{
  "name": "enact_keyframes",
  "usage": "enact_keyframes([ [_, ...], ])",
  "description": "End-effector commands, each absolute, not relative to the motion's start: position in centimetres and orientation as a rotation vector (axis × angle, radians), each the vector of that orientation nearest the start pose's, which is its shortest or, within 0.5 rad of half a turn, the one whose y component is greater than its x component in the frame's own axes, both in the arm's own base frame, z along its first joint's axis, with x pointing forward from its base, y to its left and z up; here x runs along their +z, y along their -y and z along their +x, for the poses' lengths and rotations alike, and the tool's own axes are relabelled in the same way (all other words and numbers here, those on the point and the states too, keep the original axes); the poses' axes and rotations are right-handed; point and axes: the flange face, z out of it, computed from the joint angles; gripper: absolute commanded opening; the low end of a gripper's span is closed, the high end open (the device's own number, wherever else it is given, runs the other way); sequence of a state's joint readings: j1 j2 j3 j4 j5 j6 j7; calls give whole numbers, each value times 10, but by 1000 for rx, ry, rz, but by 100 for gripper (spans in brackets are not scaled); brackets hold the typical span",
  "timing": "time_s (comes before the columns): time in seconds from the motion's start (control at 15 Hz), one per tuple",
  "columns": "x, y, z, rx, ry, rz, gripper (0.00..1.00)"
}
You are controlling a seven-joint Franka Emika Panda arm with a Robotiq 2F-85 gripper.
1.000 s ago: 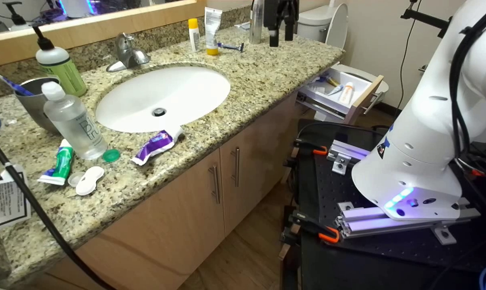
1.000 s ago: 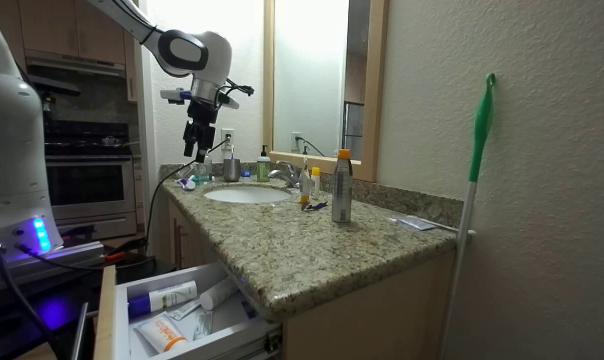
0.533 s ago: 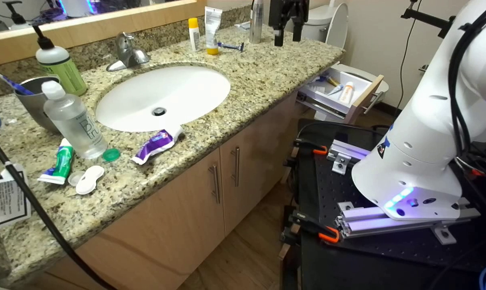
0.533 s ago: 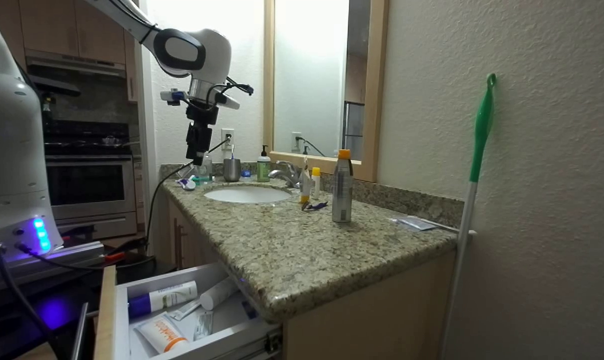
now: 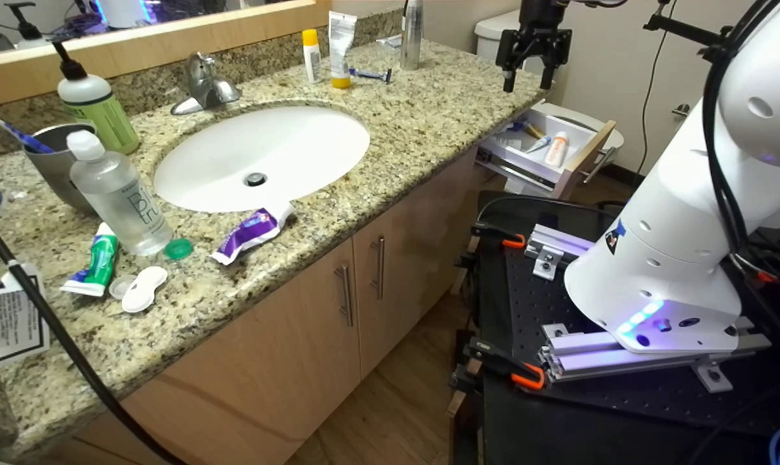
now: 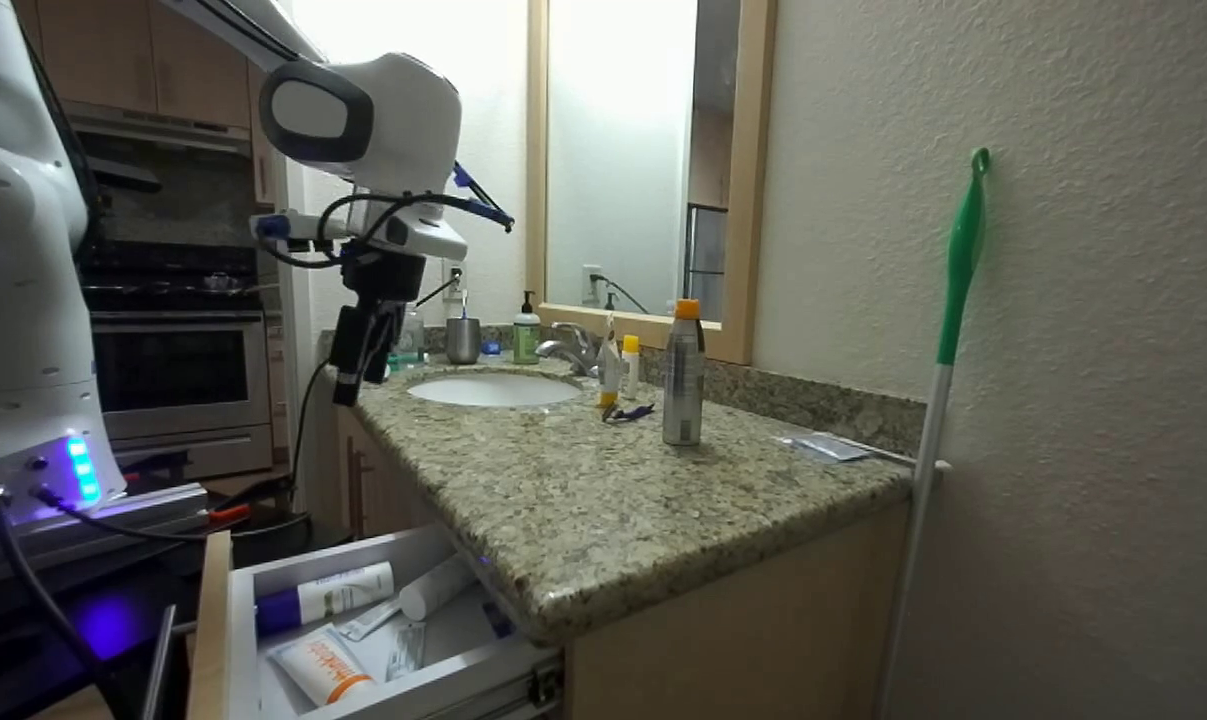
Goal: Take the white and orange bottle from the drawer and place it on the counter
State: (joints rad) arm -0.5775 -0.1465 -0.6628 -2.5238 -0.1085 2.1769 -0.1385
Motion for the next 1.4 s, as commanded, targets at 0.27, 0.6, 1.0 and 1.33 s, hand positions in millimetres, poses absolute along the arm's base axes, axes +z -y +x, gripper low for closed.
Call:
enact_keyframes([
  [0.27, 302, 421, 78, 209, -1675, -2456, 100],
  [0.6, 281, 442, 52, 185, -1976, -2301, 100],
  [1.0, 237, 458, 9, 59, -2420, -2091, 100],
  [1.33, 177, 457, 28, 20, -2753, -1894, 100],
])
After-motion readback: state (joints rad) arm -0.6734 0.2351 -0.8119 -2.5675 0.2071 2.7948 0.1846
